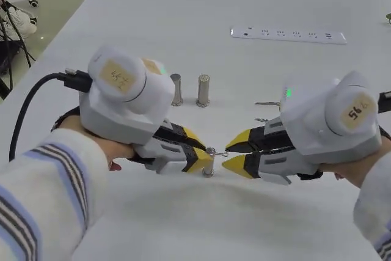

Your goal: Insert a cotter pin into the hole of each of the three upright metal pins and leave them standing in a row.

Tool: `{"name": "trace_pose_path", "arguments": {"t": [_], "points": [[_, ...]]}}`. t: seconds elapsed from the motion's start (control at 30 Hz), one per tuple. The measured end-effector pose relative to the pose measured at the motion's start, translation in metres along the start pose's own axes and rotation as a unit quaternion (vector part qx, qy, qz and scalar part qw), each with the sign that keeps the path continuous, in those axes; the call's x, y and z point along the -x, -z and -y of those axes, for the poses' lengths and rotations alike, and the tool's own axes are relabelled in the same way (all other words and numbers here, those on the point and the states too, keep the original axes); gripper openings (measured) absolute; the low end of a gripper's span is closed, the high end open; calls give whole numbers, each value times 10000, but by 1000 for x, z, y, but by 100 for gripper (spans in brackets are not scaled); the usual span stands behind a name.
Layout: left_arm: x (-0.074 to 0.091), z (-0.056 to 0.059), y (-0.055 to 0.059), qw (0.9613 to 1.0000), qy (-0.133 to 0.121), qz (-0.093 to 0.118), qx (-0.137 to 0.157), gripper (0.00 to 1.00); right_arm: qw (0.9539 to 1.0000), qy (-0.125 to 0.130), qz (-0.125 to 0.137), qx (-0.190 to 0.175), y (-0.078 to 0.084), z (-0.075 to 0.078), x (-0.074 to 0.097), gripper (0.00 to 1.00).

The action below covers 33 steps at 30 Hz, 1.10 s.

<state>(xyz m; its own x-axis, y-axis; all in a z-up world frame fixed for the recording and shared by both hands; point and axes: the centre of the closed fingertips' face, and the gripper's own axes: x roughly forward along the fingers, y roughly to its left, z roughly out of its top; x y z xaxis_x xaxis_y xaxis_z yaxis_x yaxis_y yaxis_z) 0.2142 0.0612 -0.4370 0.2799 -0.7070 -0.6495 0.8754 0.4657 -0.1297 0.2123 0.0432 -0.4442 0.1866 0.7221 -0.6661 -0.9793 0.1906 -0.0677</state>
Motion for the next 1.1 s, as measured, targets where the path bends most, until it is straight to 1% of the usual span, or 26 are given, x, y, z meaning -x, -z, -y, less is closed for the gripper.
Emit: {"name": "trace_pose_path", "arguments": {"t": [0.1, 0.2, 0.27, 0.43, 0.73, 0.9, 1.1], "points": [[1, 0, 0, 10000, 3, -5, -30, 7, 10000, -2, 8, -8, 0, 0, 0, 4], [1, 0, 1, 10000, -4, -26, -43, 7, 10000, 7, 67, -40, -3, -1, -1, 3], [1, 1, 2, 10000, -6, -46, -59, 7, 10000, 19, 86, -27, -3, 0, -1, 0], [0, 1, 1, 10000, -6, -40, -89, 7, 10000, -3, 99, -8, -4, -1, -2, 0], [-1, 0, 1, 9998, -3, -95, -193, 7, 9998, -80, 138, 95, -6, -1, -3, 0], [-2, 0, 0, 9996, 24, -109, -267, 6, 9997, -138, 170, 148, -9, 0, -6, 0], [-3, 0, -1, 9996, 20, -135, -252, 6, 9992, -229, 230, 236, -13, -2, -11, 0]]}}
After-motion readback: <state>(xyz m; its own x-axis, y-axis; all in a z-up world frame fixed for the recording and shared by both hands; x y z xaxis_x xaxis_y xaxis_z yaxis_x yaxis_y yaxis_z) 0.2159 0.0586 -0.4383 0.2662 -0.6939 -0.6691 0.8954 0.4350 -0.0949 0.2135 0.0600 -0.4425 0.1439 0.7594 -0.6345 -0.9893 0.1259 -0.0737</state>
